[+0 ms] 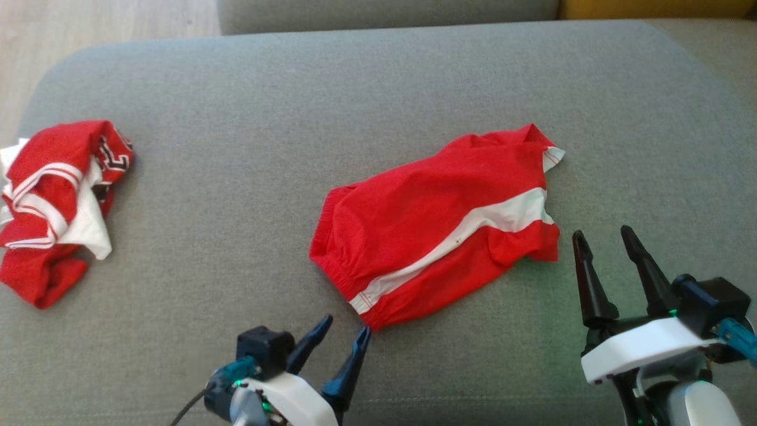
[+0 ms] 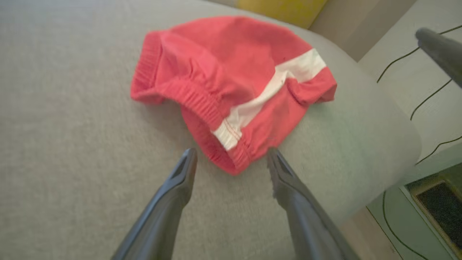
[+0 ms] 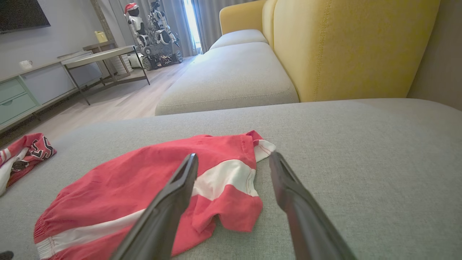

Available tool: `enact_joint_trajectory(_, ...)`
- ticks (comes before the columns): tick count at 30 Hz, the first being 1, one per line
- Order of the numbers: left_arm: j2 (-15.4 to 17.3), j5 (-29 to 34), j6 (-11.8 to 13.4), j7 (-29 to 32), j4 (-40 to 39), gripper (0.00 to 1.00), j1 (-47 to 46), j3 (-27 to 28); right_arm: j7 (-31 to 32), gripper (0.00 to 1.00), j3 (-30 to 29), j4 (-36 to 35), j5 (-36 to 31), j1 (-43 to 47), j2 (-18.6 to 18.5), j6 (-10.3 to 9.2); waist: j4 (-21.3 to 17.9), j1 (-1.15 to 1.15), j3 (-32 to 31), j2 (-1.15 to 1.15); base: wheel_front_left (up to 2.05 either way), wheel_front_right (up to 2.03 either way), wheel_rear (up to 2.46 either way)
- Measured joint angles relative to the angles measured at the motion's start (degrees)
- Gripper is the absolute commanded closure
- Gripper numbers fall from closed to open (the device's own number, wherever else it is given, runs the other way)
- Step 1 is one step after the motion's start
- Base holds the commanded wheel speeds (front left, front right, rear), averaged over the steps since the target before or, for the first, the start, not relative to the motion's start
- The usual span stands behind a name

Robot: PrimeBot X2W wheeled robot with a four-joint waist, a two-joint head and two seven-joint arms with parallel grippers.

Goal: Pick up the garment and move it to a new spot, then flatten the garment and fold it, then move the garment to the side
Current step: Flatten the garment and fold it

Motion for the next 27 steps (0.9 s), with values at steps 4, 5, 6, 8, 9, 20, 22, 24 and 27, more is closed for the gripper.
enact_joint_trajectory(4, -0.08, -1.18, -0.46, 0.29, 2.61, 0.00, -0.81, -0.26, 0.05, 0.00, 0.42, 0.02, 0.00, -0.18, 0.01, 0.00, -0.91, 0.00, 1.09, 0.00, 0.00, 0.00, 0.00)
enact_joint_trajectory(5, -0.13, -1.38, -0.46, 0.26, 3.14, 0.00, -1.36, -0.24, 0.05, 0.00, 0.36, 0.02, 0.00, -0.18, 0.01, 0.00, -1.14, 0.00, 1.33, 0.00, 0.00, 0.00, 0.00)
enact_joint_trajectory(6, -0.16, -1.81, -0.47, 0.12, 3.56, 0.00, -1.94, -0.21, 0.05, 0.00, 0.30, 0.02, 0.00, -0.19, 0.01, 0.00, -1.35, 0.00, 1.58, 0.00, 0.00, 0.00, 0.00)
enact_joint_trajectory(8, -0.23, -2.56, -0.75, -0.60, 4.01, 0.00, -3.14, -0.10, 0.07, 0.00, 0.12, 0.04, 0.00, -0.27, 0.01, 0.00, -1.79, 0.00, 2.01, 0.00, 0.00, 0.00, 0.00)
enact_joint_trajectory(9, -0.24, -2.89, -0.92, -0.83, 4.05, 0.00, -3.70, -0.10, 0.07, 0.00, 0.03, 0.04, 0.00, -0.30, 0.01, 0.00, -1.96, 0.00, 2.19, 0.00, 0.00, 0.00, 0.00)
enact_joint_trajectory(20, 0.46, -5.56, -1.70, -1.43, 5.08, 1.00, -5.52, -1.68, -0.01, 0.00, -0.96, 0.71, 0.51, -1.33, 0.01, 0.00, -2.44, 0.00, 2.98, 0.00, 0.00, 0.00, 0.00)
enact_joint_trajectory(22, 0.65, -5.57, -1.70, -1.79, 5.06, 1.00, -5.93, -1.60, -0.01, 0.00, -1.32, 0.96, 0.74, -1.33, 0.01, 0.00, -2.38, 0.00, 3.09, 0.00, 0.00, 0.00, 0.00)
enact_joint_trajectory(24, 0.82, -5.53, -1.66, -2.26, 5.02, 1.00, -6.59, -1.51, -0.01, 0.00, -2.61, 1.90, 0.99, -1.39, 0.04, 0.00, -2.18, 0.00, 3.30, 0.00, 0.00, 0.00, 0.00)
enact_joint_trajectory(27, 0.96, -5.28, -1.38, -2.68, 4.60, 1.00, -7.02, -1.41, 0.34, 0.00, -4.58, 4.28, 0.30, -2.80, 0.07, 0.00, -1.81, 0.00, 3.87, 0.00, 0.00, 0.00, 0.00)
